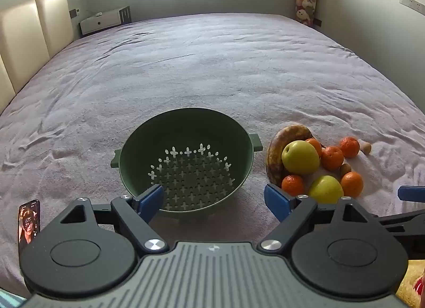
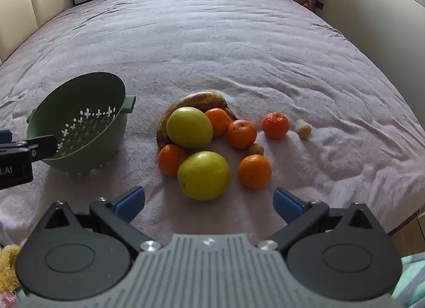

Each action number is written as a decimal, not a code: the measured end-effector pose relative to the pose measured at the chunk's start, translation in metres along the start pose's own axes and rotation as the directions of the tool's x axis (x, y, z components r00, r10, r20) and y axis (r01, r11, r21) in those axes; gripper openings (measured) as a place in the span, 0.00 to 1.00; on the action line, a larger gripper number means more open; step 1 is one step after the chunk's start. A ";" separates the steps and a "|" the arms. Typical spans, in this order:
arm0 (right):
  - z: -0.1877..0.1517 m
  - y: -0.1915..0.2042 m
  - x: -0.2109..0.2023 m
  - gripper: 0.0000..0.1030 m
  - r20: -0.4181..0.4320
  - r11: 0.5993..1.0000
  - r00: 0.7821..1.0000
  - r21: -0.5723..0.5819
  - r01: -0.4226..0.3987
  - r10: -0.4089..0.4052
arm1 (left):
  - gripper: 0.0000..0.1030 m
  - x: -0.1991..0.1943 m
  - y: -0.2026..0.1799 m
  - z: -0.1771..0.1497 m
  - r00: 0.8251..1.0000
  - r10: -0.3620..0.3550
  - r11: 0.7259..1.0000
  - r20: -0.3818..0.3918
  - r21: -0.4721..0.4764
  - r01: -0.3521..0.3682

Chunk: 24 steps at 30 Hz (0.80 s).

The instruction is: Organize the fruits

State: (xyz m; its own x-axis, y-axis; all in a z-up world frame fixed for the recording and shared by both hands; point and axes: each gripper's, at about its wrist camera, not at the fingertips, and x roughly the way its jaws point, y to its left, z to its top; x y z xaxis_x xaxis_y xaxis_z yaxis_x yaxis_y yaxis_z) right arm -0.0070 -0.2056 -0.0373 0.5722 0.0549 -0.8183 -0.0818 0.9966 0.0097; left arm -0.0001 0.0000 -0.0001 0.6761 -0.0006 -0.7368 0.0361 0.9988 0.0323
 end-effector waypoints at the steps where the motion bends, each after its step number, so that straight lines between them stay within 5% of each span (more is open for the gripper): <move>1: 0.000 0.000 0.000 0.96 -0.001 1.000 1.000 0.000 0.000 0.000 | 0.97 0.000 0.000 0.000 1.000 0.001 1.000 -0.001 0.001 -0.001; 24: -0.001 -0.001 0.002 0.96 -0.014 1.000 1.000 0.014 -0.005 0.005 | 0.97 0.005 -0.001 -0.003 1.000 0.013 1.000 -0.016 0.007 -0.013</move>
State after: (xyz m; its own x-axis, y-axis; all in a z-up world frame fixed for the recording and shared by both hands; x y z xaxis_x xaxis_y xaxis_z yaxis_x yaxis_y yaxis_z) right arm -0.0068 -0.2066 -0.0394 0.5604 0.0594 -0.8261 -0.0733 0.9971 0.0220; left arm 0.0015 -0.0013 -0.0059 0.6647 0.0134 -0.7470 0.0326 0.9984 0.0469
